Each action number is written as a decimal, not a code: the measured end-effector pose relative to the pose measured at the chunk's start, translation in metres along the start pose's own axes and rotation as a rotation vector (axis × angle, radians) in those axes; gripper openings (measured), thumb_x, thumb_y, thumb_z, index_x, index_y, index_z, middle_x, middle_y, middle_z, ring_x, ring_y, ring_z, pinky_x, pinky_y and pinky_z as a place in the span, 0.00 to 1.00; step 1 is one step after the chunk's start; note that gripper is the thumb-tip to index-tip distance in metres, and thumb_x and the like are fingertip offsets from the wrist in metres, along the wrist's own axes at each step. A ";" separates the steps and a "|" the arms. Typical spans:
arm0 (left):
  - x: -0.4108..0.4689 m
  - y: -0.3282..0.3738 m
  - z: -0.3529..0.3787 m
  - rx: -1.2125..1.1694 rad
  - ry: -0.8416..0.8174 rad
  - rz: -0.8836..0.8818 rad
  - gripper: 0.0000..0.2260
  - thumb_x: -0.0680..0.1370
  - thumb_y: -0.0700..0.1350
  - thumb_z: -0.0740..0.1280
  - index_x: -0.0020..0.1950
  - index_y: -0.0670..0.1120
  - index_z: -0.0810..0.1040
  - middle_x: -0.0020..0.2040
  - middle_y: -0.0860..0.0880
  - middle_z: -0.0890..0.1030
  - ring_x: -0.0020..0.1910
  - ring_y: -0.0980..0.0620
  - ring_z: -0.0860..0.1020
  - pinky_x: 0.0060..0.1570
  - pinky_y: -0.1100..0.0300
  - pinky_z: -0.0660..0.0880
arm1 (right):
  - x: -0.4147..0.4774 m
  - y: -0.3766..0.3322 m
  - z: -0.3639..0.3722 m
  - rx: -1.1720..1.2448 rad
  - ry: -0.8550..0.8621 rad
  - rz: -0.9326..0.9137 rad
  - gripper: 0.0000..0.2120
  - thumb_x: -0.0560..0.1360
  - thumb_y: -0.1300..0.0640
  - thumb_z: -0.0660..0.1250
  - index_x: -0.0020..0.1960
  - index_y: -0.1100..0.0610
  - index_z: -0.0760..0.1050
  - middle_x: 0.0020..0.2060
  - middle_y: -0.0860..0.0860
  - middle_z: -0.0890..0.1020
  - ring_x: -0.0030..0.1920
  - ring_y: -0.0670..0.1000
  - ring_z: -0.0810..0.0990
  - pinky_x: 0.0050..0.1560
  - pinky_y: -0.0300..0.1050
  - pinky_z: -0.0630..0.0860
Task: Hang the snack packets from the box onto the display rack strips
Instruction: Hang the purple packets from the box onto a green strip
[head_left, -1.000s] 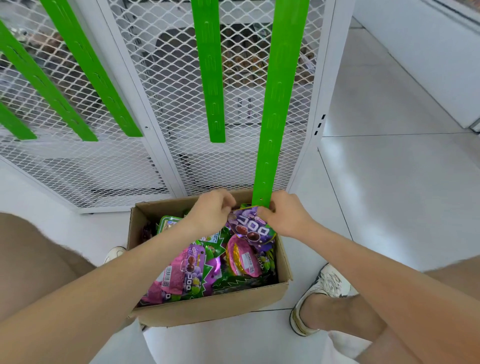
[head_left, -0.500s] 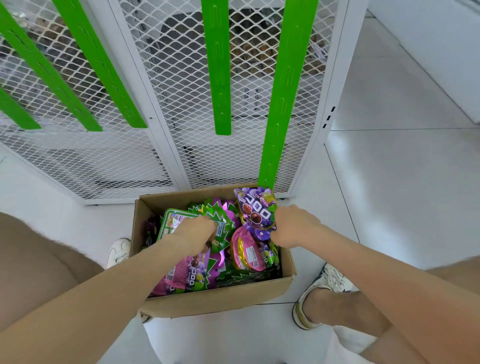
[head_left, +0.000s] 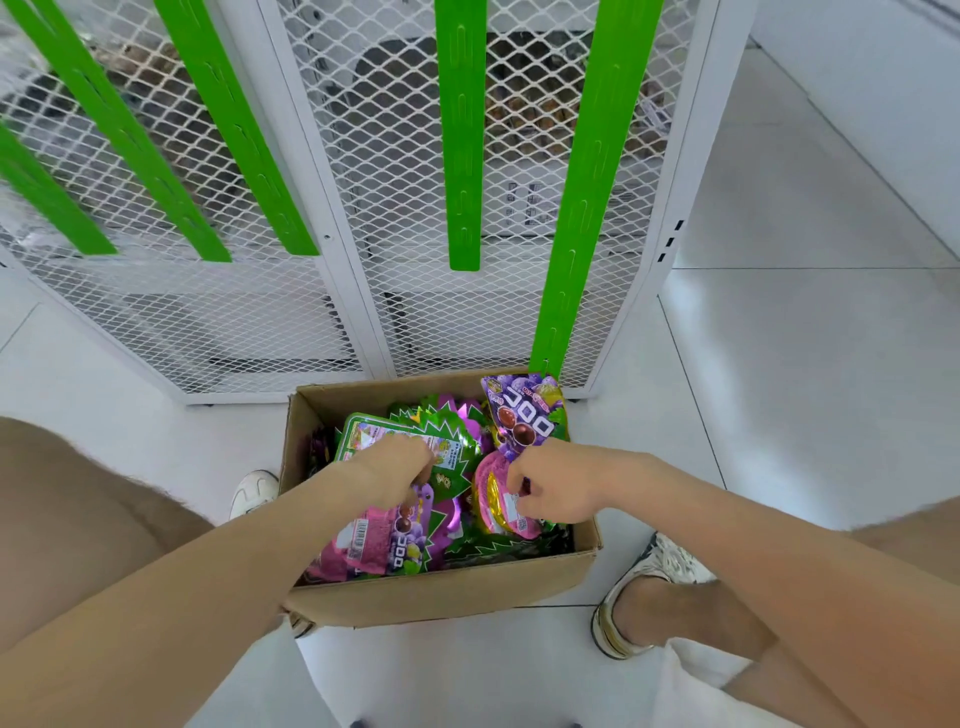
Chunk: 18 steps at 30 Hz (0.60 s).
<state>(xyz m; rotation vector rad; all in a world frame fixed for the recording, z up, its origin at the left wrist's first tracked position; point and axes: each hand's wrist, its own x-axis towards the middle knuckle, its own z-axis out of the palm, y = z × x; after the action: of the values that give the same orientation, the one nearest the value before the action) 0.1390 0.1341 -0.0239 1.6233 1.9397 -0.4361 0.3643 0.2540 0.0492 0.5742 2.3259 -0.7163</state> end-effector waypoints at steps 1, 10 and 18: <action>-0.002 -0.002 0.002 0.018 -0.026 -0.005 0.13 0.79 0.45 0.76 0.60 0.42 0.79 0.57 0.43 0.80 0.54 0.45 0.79 0.54 0.52 0.78 | -0.001 -0.004 0.000 -0.022 -0.006 -0.023 0.19 0.84 0.53 0.62 0.69 0.64 0.76 0.61 0.59 0.83 0.61 0.60 0.81 0.59 0.46 0.76; -0.006 0.001 0.015 0.094 0.048 -0.062 0.21 0.78 0.42 0.76 0.67 0.42 0.73 0.60 0.42 0.78 0.58 0.41 0.80 0.54 0.47 0.80 | -0.002 -0.008 0.000 -0.037 0.007 -0.066 0.19 0.85 0.53 0.61 0.72 0.61 0.74 0.55 0.55 0.82 0.50 0.50 0.74 0.50 0.44 0.70; -0.028 0.012 -0.049 -0.297 0.050 0.011 0.10 0.74 0.45 0.76 0.39 0.40 0.80 0.31 0.48 0.80 0.31 0.46 0.77 0.37 0.51 0.79 | 0.005 -0.010 -0.004 0.247 0.084 -0.117 0.16 0.85 0.57 0.61 0.62 0.67 0.80 0.54 0.60 0.86 0.52 0.60 0.84 0.48 0.34 0.74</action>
<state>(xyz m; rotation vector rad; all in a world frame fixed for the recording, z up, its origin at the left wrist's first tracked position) 0.1431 0.1431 0.0325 1.4631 1.9252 -0.0960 0.3539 0.2500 0.0516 0.5887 2.3802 -1.0632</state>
